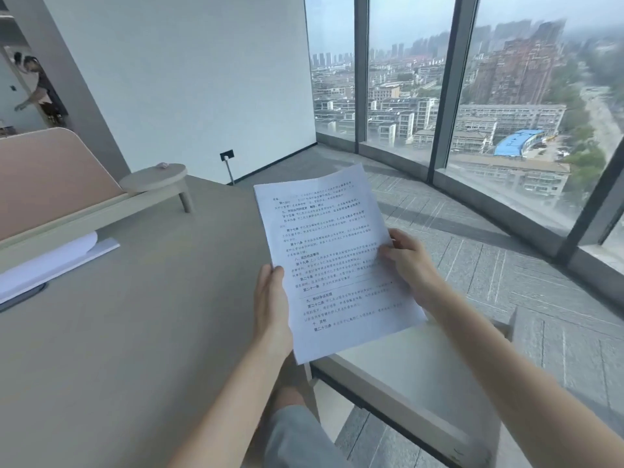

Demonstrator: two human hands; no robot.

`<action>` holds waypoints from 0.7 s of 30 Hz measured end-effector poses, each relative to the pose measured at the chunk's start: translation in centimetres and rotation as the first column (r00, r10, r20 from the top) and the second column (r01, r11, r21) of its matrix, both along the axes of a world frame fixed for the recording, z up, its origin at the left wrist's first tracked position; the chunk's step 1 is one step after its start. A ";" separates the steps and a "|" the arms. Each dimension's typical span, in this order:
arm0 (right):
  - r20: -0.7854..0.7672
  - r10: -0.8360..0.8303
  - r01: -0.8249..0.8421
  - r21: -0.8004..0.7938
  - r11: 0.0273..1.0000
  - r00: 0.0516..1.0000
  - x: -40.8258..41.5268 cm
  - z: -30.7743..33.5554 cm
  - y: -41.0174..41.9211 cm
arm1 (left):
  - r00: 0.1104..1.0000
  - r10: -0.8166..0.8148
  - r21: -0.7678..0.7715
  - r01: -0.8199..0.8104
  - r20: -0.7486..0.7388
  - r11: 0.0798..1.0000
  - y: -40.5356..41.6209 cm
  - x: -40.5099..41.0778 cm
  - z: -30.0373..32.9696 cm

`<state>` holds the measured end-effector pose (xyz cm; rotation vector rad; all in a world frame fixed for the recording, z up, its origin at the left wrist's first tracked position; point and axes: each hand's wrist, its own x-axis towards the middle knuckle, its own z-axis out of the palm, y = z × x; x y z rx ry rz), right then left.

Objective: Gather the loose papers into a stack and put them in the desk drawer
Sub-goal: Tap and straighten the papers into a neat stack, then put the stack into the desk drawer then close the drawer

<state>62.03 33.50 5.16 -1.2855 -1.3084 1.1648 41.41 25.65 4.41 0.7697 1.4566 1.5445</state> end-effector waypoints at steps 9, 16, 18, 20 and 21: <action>0.074 -0.136 0.146 -0.159 0.976 0.988 11.2 -4.5 -0.5 | 0.958 -0.243 -0.124 0.225 -0.153 0.966 1.9 8.4 -4.5; 0.165 -0.115 0.152 -0.233 0.960 0.980 14.6 -7.8 -0.1 | 0.886 -0.334 -0.193 0.283 -0.323 0.939 2.7 10.0 -7.9; 0.213 -0.090 0.142 -0.247 0.959 0.973 14.9 -8.4 0.3 | 0.830 -0.359 -0.219 0.290 -0.426 0.931 2.6 10.5 -8.9; 0.290 -0.067 0.143 -0.251 0.957 0.955 14.9 -9.3 0.7 | 0.776 -0.384 -0.255 0.291 -0.501 0.922 2.4 10.7 -9.8; 0.324 -0.053 0.140 -0.254 0.957 0.945 15.0 -9.7 1.0 | 0.757 -0.404 -0.271 0.304 -0.514 0.913 2.3 10.8 -10.3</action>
